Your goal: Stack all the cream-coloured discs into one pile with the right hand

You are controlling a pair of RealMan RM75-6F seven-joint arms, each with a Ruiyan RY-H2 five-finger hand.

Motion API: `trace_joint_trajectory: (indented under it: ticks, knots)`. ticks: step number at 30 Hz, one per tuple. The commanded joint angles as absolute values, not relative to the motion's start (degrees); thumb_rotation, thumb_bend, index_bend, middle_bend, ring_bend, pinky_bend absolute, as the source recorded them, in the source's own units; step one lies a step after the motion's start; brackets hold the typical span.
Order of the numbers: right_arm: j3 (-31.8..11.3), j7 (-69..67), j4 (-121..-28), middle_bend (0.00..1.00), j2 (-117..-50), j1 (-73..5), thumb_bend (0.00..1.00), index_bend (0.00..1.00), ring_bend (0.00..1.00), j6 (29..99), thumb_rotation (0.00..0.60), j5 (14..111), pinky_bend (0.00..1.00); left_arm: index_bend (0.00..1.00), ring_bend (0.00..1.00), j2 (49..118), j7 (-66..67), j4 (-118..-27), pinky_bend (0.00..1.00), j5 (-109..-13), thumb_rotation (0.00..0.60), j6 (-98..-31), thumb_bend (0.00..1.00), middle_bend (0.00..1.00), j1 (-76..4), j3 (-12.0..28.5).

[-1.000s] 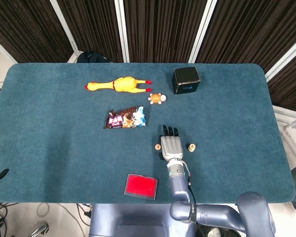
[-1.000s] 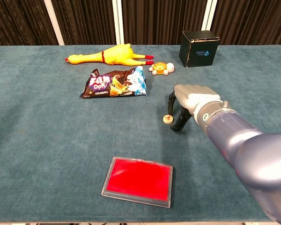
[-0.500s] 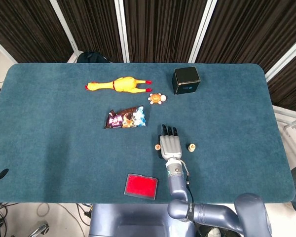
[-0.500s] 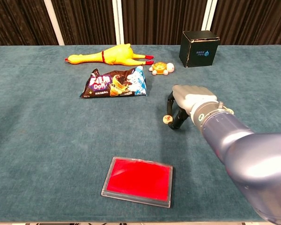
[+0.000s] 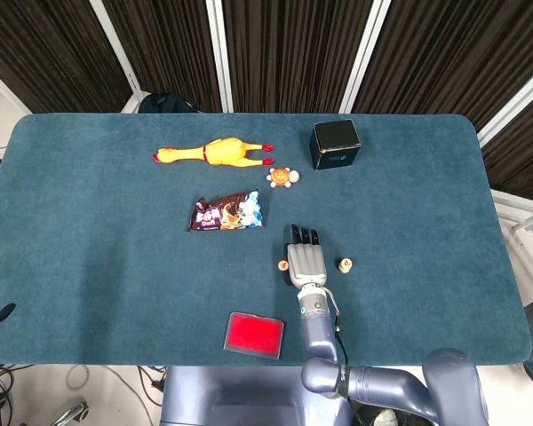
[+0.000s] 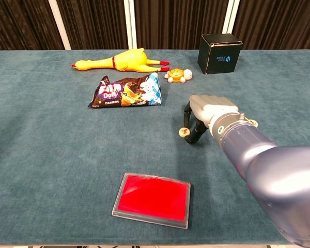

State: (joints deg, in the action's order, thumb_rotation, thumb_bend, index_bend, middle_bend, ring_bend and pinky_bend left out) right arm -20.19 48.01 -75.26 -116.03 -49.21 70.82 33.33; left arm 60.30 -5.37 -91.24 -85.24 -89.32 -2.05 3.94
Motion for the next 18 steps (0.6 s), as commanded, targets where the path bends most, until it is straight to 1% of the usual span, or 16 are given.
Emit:
trace_joint_trajectory:
  ticks: [1,7,10,18]
  knots:
    - [-20.36,48.00,-75.37,0.00,-115.96,-49.10,0.41,0.53,0.00,70.82,0.600,33.39,0.00,0.13,0.00,60.28,-5.39,-91.22,0.03,-85.20,0.600,-89.32,0.10,0.00,-2.03,3.95]
    - [-21.32,47.99,-78.51,0.00,-113.63,-48.30,0.41,0.53,0.00,71.48,0.600,33.80,0.00,0.13,0.00,60.28,-5.53,-91.09,0.03,-85.08,0.600,-89.26,0.10,0.00,-2.04,3.99]
    - [-21.64,48.68,-81.80,0.00,-110.80,-47.42,0.41,0.53,0.00,72.21,0.600,33.67,0.00,0.13,0.00,60.34,-5.50,-91.09,0.03,-85.11,0.600,-89.26,0.10,0.00,-2.04,3.97]
    - [-20.88,51.10,-93.51,0.00,-100.58,-43.91,0.41,0.53,0.00,74.45,0.600,32.36,0.00,0.13,0.00,60.44,-4.75,-91.42,0.03,-85.55,0.600,-89.62,0.10,0.00,-1.91,3.77]
